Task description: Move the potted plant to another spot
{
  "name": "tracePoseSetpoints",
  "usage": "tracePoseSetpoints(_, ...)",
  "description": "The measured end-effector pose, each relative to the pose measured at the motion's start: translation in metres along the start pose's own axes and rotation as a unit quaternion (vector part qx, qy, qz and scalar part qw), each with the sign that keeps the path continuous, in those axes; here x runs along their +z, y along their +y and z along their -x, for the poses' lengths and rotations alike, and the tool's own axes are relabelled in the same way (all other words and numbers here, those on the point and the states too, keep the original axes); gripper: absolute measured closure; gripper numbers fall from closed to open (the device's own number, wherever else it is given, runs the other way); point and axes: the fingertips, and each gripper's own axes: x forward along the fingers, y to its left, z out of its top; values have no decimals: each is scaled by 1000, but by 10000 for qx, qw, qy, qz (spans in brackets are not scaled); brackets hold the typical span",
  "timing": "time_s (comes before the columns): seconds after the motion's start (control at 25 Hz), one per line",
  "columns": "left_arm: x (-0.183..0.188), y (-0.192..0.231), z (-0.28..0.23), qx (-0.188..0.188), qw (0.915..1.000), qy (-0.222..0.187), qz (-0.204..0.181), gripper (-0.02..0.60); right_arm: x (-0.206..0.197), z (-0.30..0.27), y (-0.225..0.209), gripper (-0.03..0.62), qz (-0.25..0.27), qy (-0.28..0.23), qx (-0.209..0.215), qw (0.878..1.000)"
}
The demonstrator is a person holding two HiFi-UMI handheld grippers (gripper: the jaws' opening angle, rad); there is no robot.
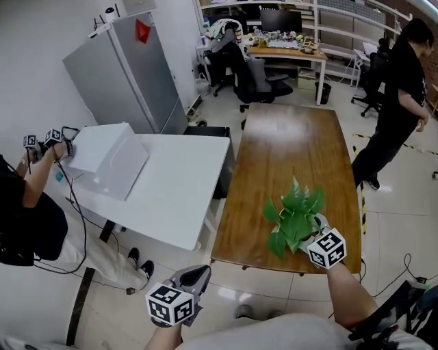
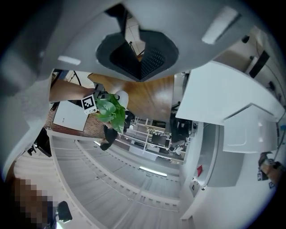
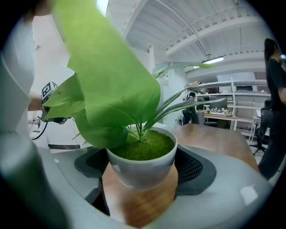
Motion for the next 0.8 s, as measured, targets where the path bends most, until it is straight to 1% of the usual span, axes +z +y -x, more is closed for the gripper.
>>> tracePoseSetpoints(0.16,-8,6,18,420,9988,-71,248,585,14,-25,3,137,47,-83,335,9994)
tracePoseSetpoints(0.36,-25,18,37,810,9952,-109,544,584,25,-58,19,137,151,-124,723,9972)
tracePoseSetpoints(0.6,-36,48,68,1155,9903,-203,740,584,46,-108,59,137,351,-160,1150,9926)
tracePoseSetpoints(0.8,-34,71,87,1412,9860,-328,826,584,66,-149,88,137,499,-223,1508,9870)
